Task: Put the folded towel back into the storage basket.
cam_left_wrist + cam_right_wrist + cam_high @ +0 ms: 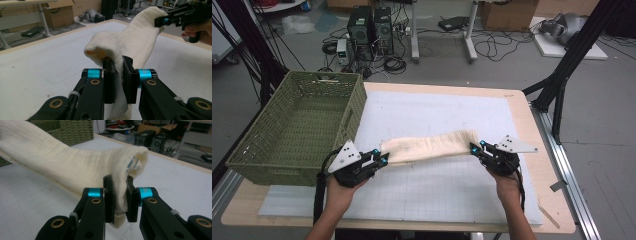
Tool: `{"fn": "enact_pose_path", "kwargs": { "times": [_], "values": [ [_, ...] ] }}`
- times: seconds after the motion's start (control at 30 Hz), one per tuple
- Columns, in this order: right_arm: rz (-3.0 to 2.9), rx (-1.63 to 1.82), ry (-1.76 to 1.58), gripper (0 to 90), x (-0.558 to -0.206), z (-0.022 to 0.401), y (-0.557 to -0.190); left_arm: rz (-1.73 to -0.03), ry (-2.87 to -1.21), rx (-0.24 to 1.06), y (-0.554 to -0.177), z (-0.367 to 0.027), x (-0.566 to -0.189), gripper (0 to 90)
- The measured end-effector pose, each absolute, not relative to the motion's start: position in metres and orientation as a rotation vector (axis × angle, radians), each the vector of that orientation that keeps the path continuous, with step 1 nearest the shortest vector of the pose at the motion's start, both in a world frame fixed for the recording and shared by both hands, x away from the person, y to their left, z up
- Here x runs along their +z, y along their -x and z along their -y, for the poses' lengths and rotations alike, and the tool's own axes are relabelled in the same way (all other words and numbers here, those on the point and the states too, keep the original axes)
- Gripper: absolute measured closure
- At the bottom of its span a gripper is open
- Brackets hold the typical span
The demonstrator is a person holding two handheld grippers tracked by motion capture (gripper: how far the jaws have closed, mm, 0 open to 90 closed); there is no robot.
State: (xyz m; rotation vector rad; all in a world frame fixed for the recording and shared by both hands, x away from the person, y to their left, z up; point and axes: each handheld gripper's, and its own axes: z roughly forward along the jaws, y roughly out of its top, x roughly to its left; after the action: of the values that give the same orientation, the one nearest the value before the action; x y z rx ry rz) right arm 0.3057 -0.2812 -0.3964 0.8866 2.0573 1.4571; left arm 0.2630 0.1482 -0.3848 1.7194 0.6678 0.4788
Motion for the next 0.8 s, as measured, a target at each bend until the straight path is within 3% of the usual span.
{"fn": "enact_pose_path", "kwargs": {
  "times": [0.8],
  "values": [
    [-2.060, 1.495, -0.822, 81.6, -0.357, 0.234, -0.349, -0.650, -1.679, 0.569, -0.244, -0.182, -0.356, 81.5]
  ]
}}
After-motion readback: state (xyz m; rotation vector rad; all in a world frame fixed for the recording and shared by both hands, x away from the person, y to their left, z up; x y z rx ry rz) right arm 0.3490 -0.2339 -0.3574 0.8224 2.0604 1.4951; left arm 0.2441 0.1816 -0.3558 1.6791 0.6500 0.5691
